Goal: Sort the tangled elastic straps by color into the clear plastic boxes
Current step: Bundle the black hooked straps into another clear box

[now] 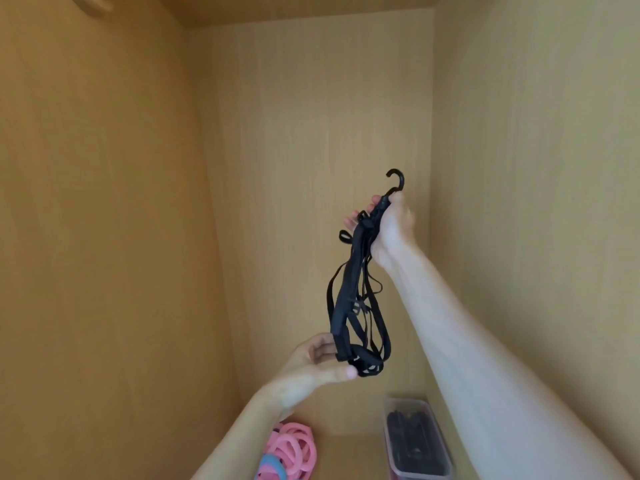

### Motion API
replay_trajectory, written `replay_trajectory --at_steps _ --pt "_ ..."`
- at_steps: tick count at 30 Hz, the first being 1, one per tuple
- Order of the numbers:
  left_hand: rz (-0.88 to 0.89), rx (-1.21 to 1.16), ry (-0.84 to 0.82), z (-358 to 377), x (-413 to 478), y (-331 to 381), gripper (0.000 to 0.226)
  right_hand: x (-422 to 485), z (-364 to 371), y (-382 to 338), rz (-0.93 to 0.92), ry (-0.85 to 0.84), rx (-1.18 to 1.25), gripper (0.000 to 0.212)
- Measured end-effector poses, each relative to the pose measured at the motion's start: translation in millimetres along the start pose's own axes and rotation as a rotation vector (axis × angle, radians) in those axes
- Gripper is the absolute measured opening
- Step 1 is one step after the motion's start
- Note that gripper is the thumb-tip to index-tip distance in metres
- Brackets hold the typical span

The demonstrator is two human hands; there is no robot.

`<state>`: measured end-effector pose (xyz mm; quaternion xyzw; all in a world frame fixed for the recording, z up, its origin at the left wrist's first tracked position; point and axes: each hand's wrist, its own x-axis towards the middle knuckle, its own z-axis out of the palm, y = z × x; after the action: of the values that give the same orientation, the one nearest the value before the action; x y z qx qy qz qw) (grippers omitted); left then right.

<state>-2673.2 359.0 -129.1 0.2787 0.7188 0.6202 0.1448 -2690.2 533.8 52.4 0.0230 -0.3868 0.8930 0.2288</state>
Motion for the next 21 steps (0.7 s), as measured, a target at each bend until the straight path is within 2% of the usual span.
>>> replay_trajectory --at_steps 2,6,10,13,18,21 --pt "0.037 0.014 0.06 4.6 5.6 3.5 0.062 3.5 6.6 -7.4 -0.015 0.025 0.063 0.023" --pt "0.042 -0.104 0.149 14.4 20.9 16.8 0.033 5.8 16.9 -17.8 -0.062 0.073 0.112 0.02" --pt "0.022 -0.139 0.134 15.8 24.1 14.7 0.036 4.1 19.5 -26.0 -0.102 0.111 0.015 0.019" --pt "-0.037 -0.129 0.221 6.4 20.8 2.7 0.029 5.5 14.1 -37.0 -0.178 0.163 -0.135 0.021" --pt "-0.093 -0.395 0.297 -20.5 15.9 -14.8 0.009 9.7 -0.8 -49.8 -0.341 0.235 -0.292 0.024" --pt "-0.098 -0.594 0.435 -36.4 20.9 -11.1 0.005 7.1 -8.6 -50.2 -0.378 0.238 -0.308 0.023"
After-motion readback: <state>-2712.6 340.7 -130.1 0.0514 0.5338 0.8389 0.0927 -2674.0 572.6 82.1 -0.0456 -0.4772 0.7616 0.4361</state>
